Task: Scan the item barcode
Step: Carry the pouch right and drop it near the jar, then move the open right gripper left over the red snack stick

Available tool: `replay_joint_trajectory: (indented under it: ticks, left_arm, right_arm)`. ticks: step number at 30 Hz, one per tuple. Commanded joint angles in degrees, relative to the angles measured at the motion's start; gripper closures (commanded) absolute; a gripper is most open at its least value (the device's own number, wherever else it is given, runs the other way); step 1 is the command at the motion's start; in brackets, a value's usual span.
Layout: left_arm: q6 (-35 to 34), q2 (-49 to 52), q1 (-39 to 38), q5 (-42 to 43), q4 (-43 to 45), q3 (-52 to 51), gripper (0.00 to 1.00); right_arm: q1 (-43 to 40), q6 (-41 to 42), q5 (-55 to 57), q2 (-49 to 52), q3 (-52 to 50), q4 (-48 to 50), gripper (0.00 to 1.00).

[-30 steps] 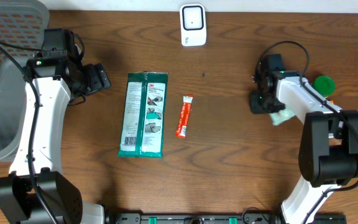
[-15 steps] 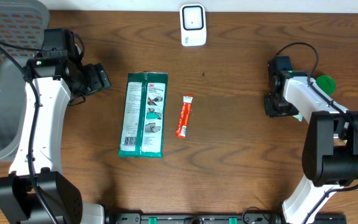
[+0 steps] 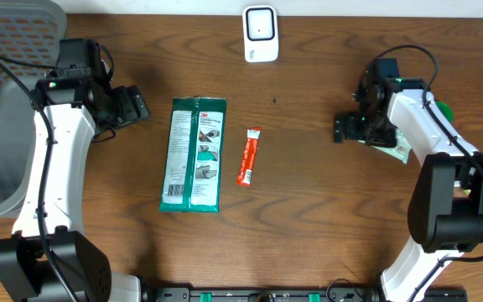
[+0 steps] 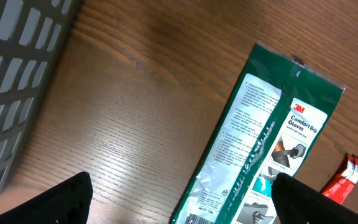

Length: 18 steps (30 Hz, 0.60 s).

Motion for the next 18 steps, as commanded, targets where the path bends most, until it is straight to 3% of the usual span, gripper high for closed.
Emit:
replay_joint_trajectory:
  ticks: [1,4,12,18]
  left_arm:
    - [0.33,0.22,0.24,-0.09,-0.35,0.15,0.08]
    - [0.33,0.22,0.24,-0.09,-0.35,0.15,0.07]
    - [0.33,0.22,0.24,-0.09,-0.35,0.15,0.08]
    - [0.33,0.22,0.24,-0.09,-0.35,0.15,0.08]
  right_arm:
    - [0.66,0.83,-25.77,-1.53,0.74,2.16,0.01]
    - [2.78,1.11,-31.34,-1.53,0.70,4.90,0.01]
    - [12.72,10.34,-30.08,-1.49,0.70,14.58,0.01]
    - [21.59,20.85,-14.47,-1.46,0.70,20.55,0.33]
